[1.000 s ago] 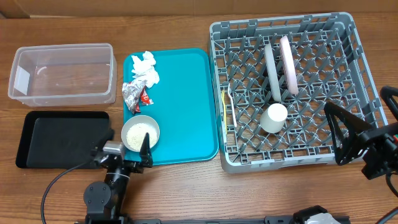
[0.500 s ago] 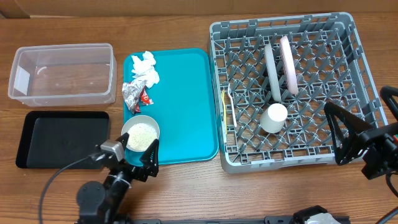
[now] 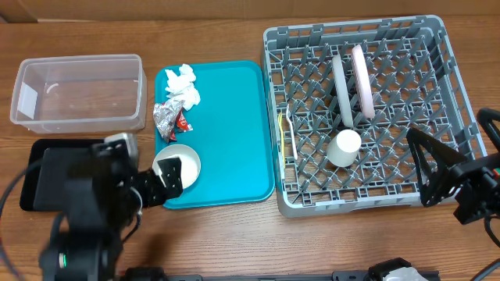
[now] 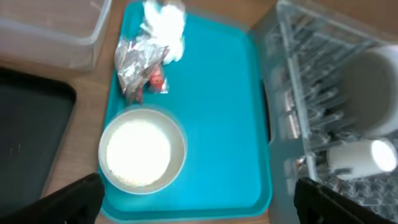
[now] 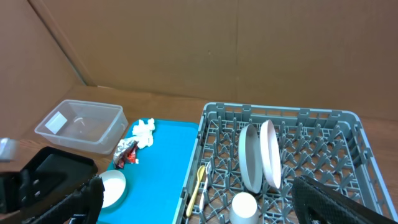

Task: Sort waste into correct bins and load items into the dishwasher rack
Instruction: 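Move the left gripper to the white rice bowl and grasp its rim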

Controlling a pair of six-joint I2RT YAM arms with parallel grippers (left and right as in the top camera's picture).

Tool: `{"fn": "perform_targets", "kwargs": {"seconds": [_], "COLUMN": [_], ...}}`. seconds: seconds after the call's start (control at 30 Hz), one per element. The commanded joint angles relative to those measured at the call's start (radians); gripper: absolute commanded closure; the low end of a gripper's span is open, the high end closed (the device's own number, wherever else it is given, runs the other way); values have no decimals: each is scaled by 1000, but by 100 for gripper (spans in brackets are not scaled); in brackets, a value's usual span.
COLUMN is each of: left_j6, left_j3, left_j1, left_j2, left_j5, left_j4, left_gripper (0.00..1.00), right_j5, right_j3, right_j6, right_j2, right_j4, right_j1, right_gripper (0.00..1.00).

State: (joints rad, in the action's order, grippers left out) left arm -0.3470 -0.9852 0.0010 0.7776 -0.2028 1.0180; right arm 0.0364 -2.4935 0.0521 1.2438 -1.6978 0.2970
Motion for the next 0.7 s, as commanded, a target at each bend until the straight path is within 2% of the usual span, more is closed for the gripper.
{"fn": "perform_targets", "kwargs": {"seconds": [0.0,0.13,0.3,0.37,0.57,0.6,0.67], "left_j6": [37,37,40,41,46,48,41], "left_j3": [-115,-163,-163,-163,-163,-163,-163], "left_j1": [5,5,4,-9,-161,-185,-223], "left_j2": [148,279,379,417,525,543,582], "left_j5": [-19,-249,-249,-222,16,33,102], "left_j4": [51,43,28,47,85,71,51], "left_gripper": [0,0,3,5,13,17,32], "right_j5": [-10,-10,-10,-10,-10,-10,-10], "right_j3": [1,1,1,1,1,1,1], "right_j6": [5,5,5,5,5,5,5], "right_j2": [1,1,1,1,1,1,1], "right_j4": [4,4,4,4,4,4,4], "right_j1": [2,2,2,2,2,2,2], "right_gripper": [0,0,0,0,0,0,0]}}
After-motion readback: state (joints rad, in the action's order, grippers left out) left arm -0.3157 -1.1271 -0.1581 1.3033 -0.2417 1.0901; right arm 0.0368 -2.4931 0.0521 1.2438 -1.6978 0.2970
